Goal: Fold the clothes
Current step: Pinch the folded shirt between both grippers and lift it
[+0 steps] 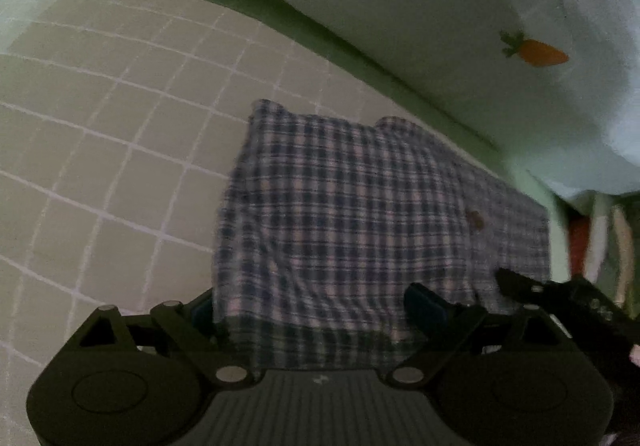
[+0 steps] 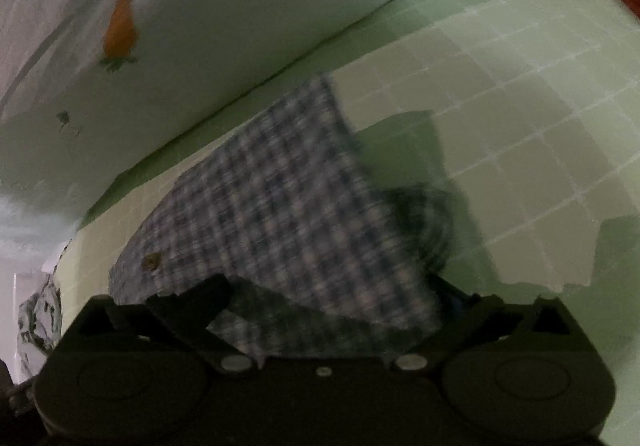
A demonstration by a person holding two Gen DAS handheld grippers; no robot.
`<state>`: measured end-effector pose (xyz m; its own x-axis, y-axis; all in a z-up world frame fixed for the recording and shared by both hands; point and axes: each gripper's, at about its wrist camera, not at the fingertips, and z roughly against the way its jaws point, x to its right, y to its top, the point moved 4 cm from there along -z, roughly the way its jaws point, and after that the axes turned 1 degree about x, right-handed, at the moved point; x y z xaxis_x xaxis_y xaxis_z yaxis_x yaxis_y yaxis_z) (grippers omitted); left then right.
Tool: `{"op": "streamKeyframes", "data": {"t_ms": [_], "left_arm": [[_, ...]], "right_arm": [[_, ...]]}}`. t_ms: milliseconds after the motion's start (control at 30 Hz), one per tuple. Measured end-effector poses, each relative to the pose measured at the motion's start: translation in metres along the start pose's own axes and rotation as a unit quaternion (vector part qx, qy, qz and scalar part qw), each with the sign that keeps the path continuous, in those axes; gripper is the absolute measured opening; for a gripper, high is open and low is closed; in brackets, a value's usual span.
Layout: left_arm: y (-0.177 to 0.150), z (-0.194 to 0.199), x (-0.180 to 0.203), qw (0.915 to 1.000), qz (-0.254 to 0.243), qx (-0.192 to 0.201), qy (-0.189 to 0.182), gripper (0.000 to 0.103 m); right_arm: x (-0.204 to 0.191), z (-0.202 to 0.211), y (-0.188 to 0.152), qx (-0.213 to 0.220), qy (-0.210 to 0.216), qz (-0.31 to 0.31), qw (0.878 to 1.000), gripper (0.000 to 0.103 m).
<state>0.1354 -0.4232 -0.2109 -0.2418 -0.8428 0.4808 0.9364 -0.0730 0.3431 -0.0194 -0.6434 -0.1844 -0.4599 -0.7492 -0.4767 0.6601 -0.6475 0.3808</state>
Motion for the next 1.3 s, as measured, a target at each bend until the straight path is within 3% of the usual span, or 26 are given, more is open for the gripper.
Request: {"op": "streamKeyframes", "data": {"t_ms": [67, 133, 200, 300, 367, 633, 867, 1133, 1300], "left_arm": [[-0.004, 0.001, 0.002, 0.9990, 0.023, -0.010, -0.036, 0.076], [-0.010, 0.004, 0.005, 0.9964, 0.044, -0.019, -0.069, 0.062], [-0.017, 0.011, 0.011, 0.9959, 0.043, -0.018, -0.077, 0.055], [-0.034, 0.031, 0.020, 0.9967, 0.021, -0.017, -0.076, 0.051], [-0.049, 0.047, 0.023, 0.9959, 0.018, -0.019, -0.086, 0.051], [-0.115, 0.089, 0.031, 0.9929, -0.001, -0.044, -0.111, 0.051], [-0.140, 0.124, 0.064, 0.9824, -0.048, -0.051, -0.173, 0.051], [-0.157, 0.126, 0.161, 0.9602, -0.129, -0.059, -0.241, 0.051], [-0.165, 0.124, 0.251, 0.9501, -0.161, -0.020, -0.267, 0.051]], "right_arm": [[-0.013, -0.004, -0.006, -0.009, 0.019, 0.013, 1.000, 0.103], [-0.022, -0.005, -0.013, -0.024, 0.053, 0.009, 0.998, 0.096], [-0.030, -0.005, -0.021, -0.042, 0.092, -0.002, 0.995, 0.068], [-0.034, 0.006, -0.038, -0.058, 0.115, -0.008, 0.992, 0.041], [-0.032, 0.019, -0.054, -0.067, 0.129, -0.016, 0.989, 0.035], [-0.015, 0.091, -0.125, -0.056, 0.119, -0.029, 0.991, 0.028], [-0.011, 0.155, -0.139, 0.023, 0.096, -0.029, 0.995, 0.027], [0.044, 0.237, -0.125, 0.117, 0.072, -0.068, 0.988, 0.027], [0.095, 0.287, -0.088, 0.168, 0.079, -0.060, 0.981, 0.027]]}}
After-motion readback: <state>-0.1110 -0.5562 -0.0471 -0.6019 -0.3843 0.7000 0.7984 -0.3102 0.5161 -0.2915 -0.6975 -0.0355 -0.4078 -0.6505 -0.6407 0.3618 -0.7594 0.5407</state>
